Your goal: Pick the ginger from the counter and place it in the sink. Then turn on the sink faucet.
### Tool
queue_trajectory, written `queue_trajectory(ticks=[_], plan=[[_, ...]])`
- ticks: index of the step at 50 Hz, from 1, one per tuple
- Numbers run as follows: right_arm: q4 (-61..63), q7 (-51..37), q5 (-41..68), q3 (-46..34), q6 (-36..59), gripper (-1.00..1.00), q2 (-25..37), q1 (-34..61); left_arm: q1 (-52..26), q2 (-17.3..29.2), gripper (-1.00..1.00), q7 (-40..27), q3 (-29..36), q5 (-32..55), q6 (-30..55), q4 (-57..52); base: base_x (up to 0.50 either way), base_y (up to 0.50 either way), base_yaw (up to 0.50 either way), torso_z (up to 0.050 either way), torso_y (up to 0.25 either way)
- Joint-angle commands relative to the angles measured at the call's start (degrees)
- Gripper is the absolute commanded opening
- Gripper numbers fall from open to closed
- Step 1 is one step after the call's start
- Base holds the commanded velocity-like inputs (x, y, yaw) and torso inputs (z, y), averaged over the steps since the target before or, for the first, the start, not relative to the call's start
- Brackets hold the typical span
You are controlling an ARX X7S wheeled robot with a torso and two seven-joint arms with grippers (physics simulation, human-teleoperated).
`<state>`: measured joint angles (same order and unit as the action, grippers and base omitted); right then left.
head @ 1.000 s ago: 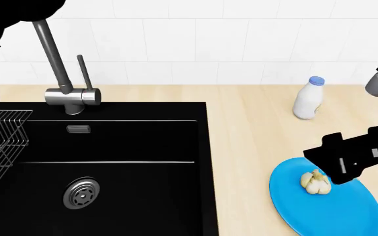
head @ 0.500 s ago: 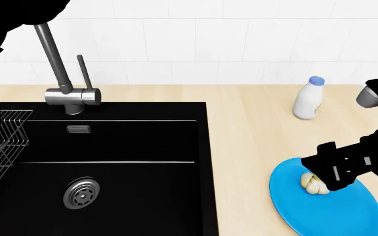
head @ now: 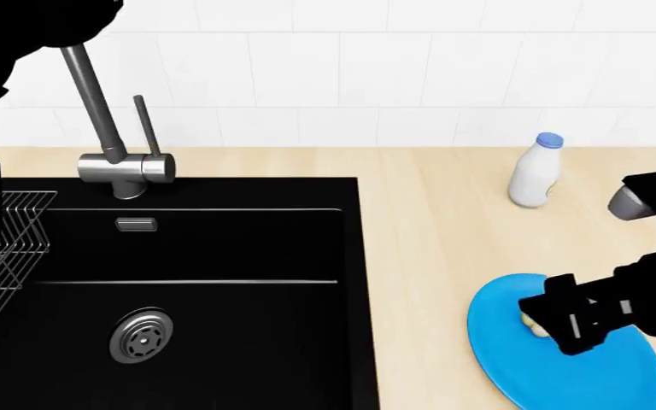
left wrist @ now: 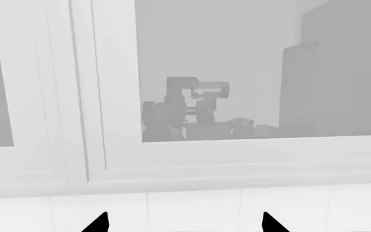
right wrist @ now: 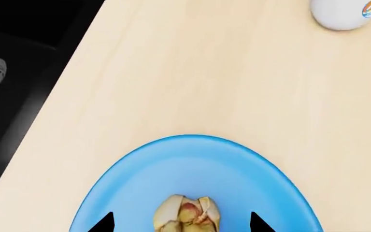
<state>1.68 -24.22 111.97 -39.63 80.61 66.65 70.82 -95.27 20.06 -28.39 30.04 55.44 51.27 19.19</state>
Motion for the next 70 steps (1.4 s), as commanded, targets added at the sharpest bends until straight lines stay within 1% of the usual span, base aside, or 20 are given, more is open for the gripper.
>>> queue_trajectory(ticks=[1, 9, 57, 58, 70], plan=[[1.2, 2.7, -2.6, 0.0, -2.3, 1.0, 0.4, -3.3, 0.4, 0.1, 1.0, -0.2, -0.1, 0.3, 0.0, -0.3, 0.0, 0.0, 0.0, 0.0, 0.0], [1.2, 3.4, -4.2, -0.6, -1.6, 1.0, -0.5, -2.8, 0.3, 0.1, 1.0, 0.0, 0.0, 0.2, -0.4, 0.1, 0.0, 0.0, 0.0, 0.0, 0.0], [2.4, 6.4, -7.1, -2.1, -4.7, 1.0, -0.1, -6.6, 1.1, 0.4, 1.0, -0.3, 0.2, 0.5, -0.8, 0.0, 0.0, 0.0, 0.0, 0.0, 0.0], [2.4, 6.3, -7.0, -2.1, -4.9, -1.0, -0.1, -6.7, 1.1, 0.4, 1.0, -0.3, 0.2, 0.4, -0.8, 0.1, 0.0, 0.0, 0.0, 0.0, 0.0], [2.6, 6.5, -7.1, -2.2, -5.2, -1.0, -0.2, -6.7, 1.0, 0.3, 1.0, 0.0, 0.4, 0.3, -1.2, 0.5, 0.0, 0.0, 0.0, 0.0, 0.0]])
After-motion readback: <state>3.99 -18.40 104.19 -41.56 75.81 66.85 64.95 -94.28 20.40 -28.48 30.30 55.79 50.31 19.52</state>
